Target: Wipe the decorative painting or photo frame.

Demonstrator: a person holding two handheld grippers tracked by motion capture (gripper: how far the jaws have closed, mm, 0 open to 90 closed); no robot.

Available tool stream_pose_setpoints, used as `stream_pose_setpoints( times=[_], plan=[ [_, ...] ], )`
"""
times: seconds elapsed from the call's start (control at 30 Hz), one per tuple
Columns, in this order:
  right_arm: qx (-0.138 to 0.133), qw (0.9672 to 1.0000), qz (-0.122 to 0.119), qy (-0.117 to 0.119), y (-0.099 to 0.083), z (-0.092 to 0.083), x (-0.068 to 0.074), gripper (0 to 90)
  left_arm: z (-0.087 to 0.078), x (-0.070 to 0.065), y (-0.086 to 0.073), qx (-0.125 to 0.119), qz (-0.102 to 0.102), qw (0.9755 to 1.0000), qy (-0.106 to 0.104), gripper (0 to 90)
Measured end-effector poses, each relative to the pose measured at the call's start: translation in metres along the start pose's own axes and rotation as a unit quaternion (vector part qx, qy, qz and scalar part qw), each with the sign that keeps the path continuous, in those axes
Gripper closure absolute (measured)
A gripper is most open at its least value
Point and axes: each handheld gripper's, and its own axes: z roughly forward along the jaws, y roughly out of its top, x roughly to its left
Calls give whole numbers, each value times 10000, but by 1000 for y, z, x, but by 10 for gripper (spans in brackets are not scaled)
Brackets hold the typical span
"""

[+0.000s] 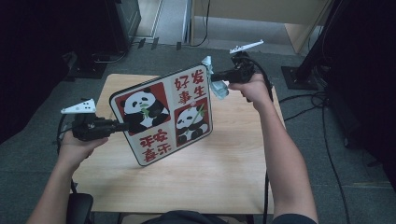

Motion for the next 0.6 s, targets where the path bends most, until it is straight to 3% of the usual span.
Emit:
stream_pose_setpoints(
  times=[0.6],
  plan=[
    [-46,10000,-14,-37,-20,5,0,802,0,-1,0,10,-1,10000,5,782]
  ],
)
